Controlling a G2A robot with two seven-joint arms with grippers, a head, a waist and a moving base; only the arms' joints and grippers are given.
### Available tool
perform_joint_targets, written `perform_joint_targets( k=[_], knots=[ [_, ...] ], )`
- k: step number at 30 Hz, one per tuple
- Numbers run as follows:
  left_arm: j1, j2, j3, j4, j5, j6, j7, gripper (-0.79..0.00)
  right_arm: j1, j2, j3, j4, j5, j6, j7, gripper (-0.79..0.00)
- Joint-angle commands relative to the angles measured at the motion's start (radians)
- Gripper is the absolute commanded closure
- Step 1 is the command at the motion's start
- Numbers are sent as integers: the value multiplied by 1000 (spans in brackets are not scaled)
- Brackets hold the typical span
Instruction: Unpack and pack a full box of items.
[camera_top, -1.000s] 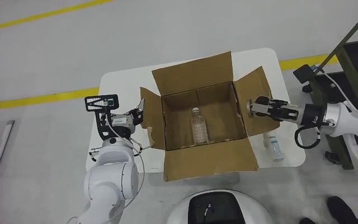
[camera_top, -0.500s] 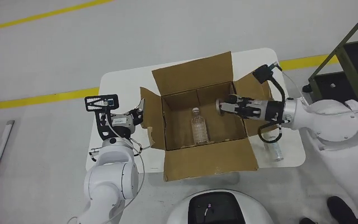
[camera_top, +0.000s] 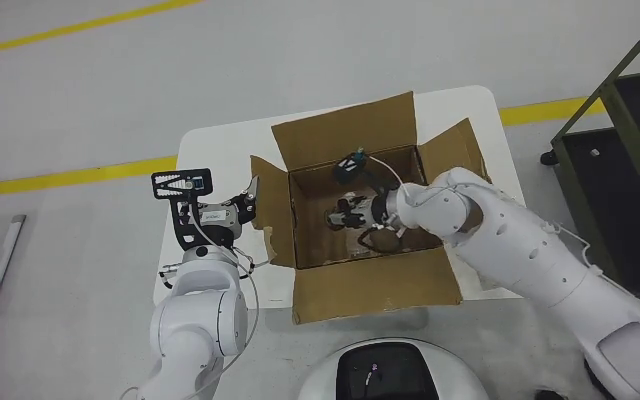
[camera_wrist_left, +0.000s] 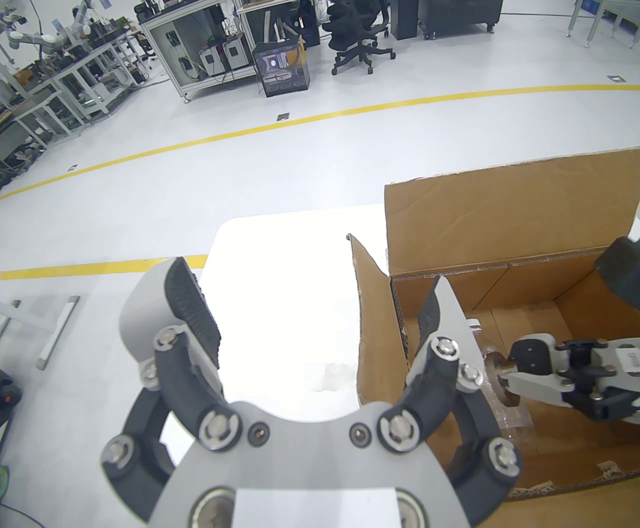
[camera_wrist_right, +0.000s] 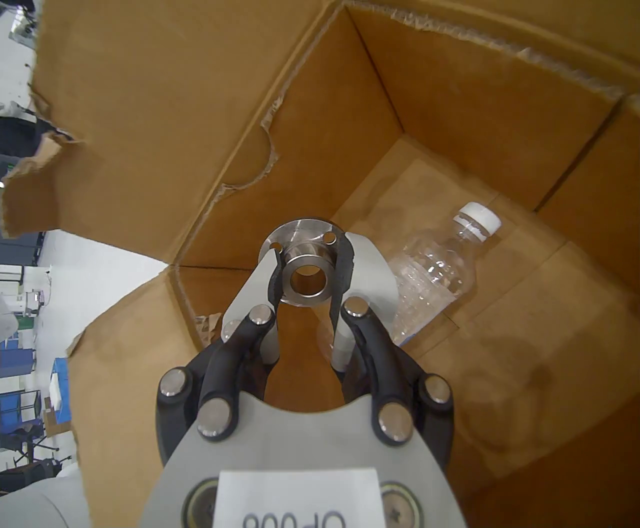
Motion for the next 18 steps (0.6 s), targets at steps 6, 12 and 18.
perform_joint_targets(
  k=[6, 12, 18],
  knots=[
    [0, 0, 0, 0, 0, 0, 0, -785, 58, -78, -118, 123, -71, 16, -79, 0],
    [0, 0, 0, 0, 0, 0, 0, -785, 81, -128, -168, 206, -106, 22, -116, 0],
    [0, 0, 0, 0, 0, 0, 0, -785, 101, -166, -191, 263, -115, 17, -90, 0]
  ],
)
